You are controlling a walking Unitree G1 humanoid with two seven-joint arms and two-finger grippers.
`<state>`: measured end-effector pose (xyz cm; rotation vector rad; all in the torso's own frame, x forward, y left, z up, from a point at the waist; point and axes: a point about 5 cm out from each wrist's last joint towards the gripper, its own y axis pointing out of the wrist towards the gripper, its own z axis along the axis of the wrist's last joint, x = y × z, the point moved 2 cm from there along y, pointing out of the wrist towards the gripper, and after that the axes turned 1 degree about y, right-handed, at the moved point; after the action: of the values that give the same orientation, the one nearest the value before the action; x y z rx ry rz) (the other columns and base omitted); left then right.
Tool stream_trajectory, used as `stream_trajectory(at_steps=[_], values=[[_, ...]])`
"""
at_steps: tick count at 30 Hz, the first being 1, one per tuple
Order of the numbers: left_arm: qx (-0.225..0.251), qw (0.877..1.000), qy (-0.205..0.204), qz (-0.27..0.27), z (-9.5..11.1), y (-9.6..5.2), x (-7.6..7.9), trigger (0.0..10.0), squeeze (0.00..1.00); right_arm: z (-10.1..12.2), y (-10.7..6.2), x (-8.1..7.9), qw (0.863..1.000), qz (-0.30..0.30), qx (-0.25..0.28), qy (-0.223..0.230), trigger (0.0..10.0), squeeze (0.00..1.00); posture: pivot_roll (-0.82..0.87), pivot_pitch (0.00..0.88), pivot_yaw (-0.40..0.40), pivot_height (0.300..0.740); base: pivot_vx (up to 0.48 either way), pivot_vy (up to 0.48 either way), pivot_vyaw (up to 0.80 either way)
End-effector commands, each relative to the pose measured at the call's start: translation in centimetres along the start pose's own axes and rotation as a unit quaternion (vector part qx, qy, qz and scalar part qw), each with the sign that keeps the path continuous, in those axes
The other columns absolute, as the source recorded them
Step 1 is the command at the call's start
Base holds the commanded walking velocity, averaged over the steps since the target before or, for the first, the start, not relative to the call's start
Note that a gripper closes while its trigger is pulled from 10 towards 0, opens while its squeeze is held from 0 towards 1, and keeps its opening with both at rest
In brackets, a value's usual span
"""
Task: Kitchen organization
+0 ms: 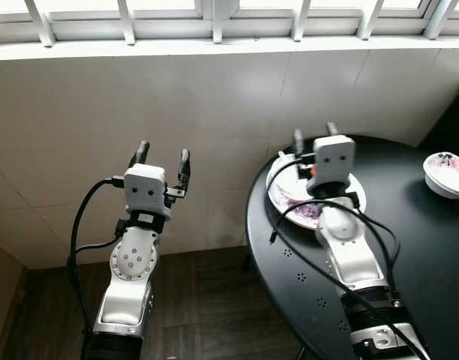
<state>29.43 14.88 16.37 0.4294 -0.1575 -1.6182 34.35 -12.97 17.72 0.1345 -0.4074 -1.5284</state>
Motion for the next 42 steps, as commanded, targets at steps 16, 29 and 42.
stream_trajectory(at_steps=[16,29,42], values=[[-0.015,1.000,-0.013,-0.006,-0.36,0.03,0.29,10.0,0.00,-0.80,0.16,0.34,1.000,-0.003,-0.027,0.008,10.0,0.00,0.04,0.009,-0.046,0.740,0.000,0.135,0.00],[-0.008,1.000,-0.010,-0.007,-0.22,0.13,0.15,10.0,0.00,-0.97,0.19,0.19,1.000,-0.008,-0.029,0.008,10.0,0.00,0.04,0.000,-0.029,0.740,0.000,0.257,0.00],[-0.004,1.000,0.004,-0.020,-0.21,0.26,0.02,10.0,0.00,-1.16,0.27,-0.26,0.999,-0.015,-0.032,0.015,10.0,0.00,0.05,0.000,-0.013,0.740,0.000,0.000,0.00]])
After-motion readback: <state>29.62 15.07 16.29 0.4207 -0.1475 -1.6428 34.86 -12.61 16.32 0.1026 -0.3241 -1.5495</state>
